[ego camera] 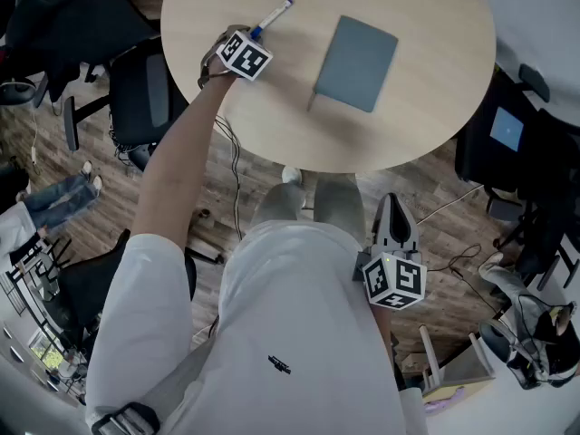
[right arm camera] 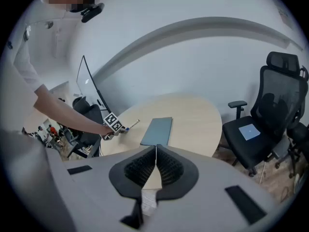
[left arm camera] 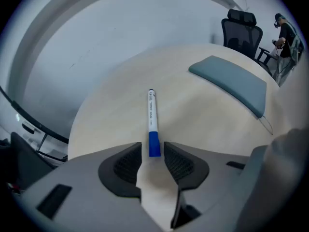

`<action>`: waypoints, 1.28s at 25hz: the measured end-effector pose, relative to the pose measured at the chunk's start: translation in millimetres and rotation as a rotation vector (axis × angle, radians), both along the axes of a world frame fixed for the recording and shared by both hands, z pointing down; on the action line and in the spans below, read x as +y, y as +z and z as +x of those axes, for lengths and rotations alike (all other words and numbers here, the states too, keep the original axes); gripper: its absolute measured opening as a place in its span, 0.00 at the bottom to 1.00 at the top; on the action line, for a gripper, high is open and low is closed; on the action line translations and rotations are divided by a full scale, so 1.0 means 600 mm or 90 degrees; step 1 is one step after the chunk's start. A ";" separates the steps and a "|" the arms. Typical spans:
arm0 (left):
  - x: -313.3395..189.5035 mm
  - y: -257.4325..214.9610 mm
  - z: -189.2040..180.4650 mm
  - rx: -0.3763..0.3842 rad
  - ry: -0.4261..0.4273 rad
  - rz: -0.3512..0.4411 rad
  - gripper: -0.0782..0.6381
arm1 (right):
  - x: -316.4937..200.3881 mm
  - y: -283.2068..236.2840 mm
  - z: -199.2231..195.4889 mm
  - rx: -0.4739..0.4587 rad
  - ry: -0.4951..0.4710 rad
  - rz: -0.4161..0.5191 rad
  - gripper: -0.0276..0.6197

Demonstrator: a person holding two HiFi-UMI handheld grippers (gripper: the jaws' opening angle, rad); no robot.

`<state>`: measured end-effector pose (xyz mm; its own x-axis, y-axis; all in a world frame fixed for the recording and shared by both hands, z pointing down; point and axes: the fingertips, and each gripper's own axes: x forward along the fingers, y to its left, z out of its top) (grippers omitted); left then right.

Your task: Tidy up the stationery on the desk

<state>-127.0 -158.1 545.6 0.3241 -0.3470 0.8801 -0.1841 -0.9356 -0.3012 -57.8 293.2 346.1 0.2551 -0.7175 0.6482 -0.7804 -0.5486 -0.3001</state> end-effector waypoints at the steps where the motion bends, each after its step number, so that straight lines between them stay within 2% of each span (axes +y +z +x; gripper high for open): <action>1: 0.005 -0.001 -0.001 0.003 0.001 -0.008 0.32 | 0.001 -0.003 -0.004 0.001 -0.002 -0.002 0.09; 5: 0.020 -0.019 -0.016 0.026 -0.010 -0.020 0.38 | 0.005 -0.015 -0.024 0.003 -0.014 -0.006 0.09; 7: 0.031 -0.045 -0.023 0.069 -0.042 -0.012 0.39 | 0.008 -0.025 -0.031 0.009 -0.023 -0.002 0.09; 8: 0.039 -0.068 -0.021 0.110 -0.068 -0.005 0.39 | 0.009 -0.029 -0.032 0.015 -0.028 0.002 0.09; 10: 0.077 -0.137 -0.016 0.223 -0.116 0.013 0.39 | 0.016 -0.037 -0.030 0.030 -0.047 0.007 0.09; 12: 0.155 -0.211 -0.021 0.320 -0.127 0.015 0.39 | 0.022 -0.043 -0.028 0.049 -0.082 0.008 0.09; 15: 0.308 -0.302 -0.040 0.408 -0.123 -0.026 0.37 | 0.014 -0.052 -0.022 0.079 -0.162 0.019 0.09; 17: 0.402 -0.341 -0.056 0.442 -0.158 -0.042 0.29 | -0.005 -0.058 -0.017 0.082 -0.235 0.044 0.09; 20: 0.526 -0.363 -0.074 0.461 -0.257 -0.036 0.18 | -0.026 -0.067 -0.004 0.090 -0.365 0.083 0.09; 22: 0.610 -0.363 -0.064 0.462 -0.315 -0.049 0.15 | -0.005 -0.068 0.013 0.088 -0.412 0.094 0.09; 25: 0.732 -0.368 -0.017 0.470 -0.397 -0.070 0.15 | 0.055 -0.068 0.065 0.066 -0.464 0.103 0.09; 29: 0.858 -0.380 0.056 0.473 -0.481 -0.085 0.15 | 0.123 -0.072 0.148 0.018 -0.482 0.116 0.09; 32: 0.912 -0.391 0.104 0.463 -0.477 -0.075 0.15 | 0.156 -0.065 0.203 -0.004 -0.452 0.116 0.10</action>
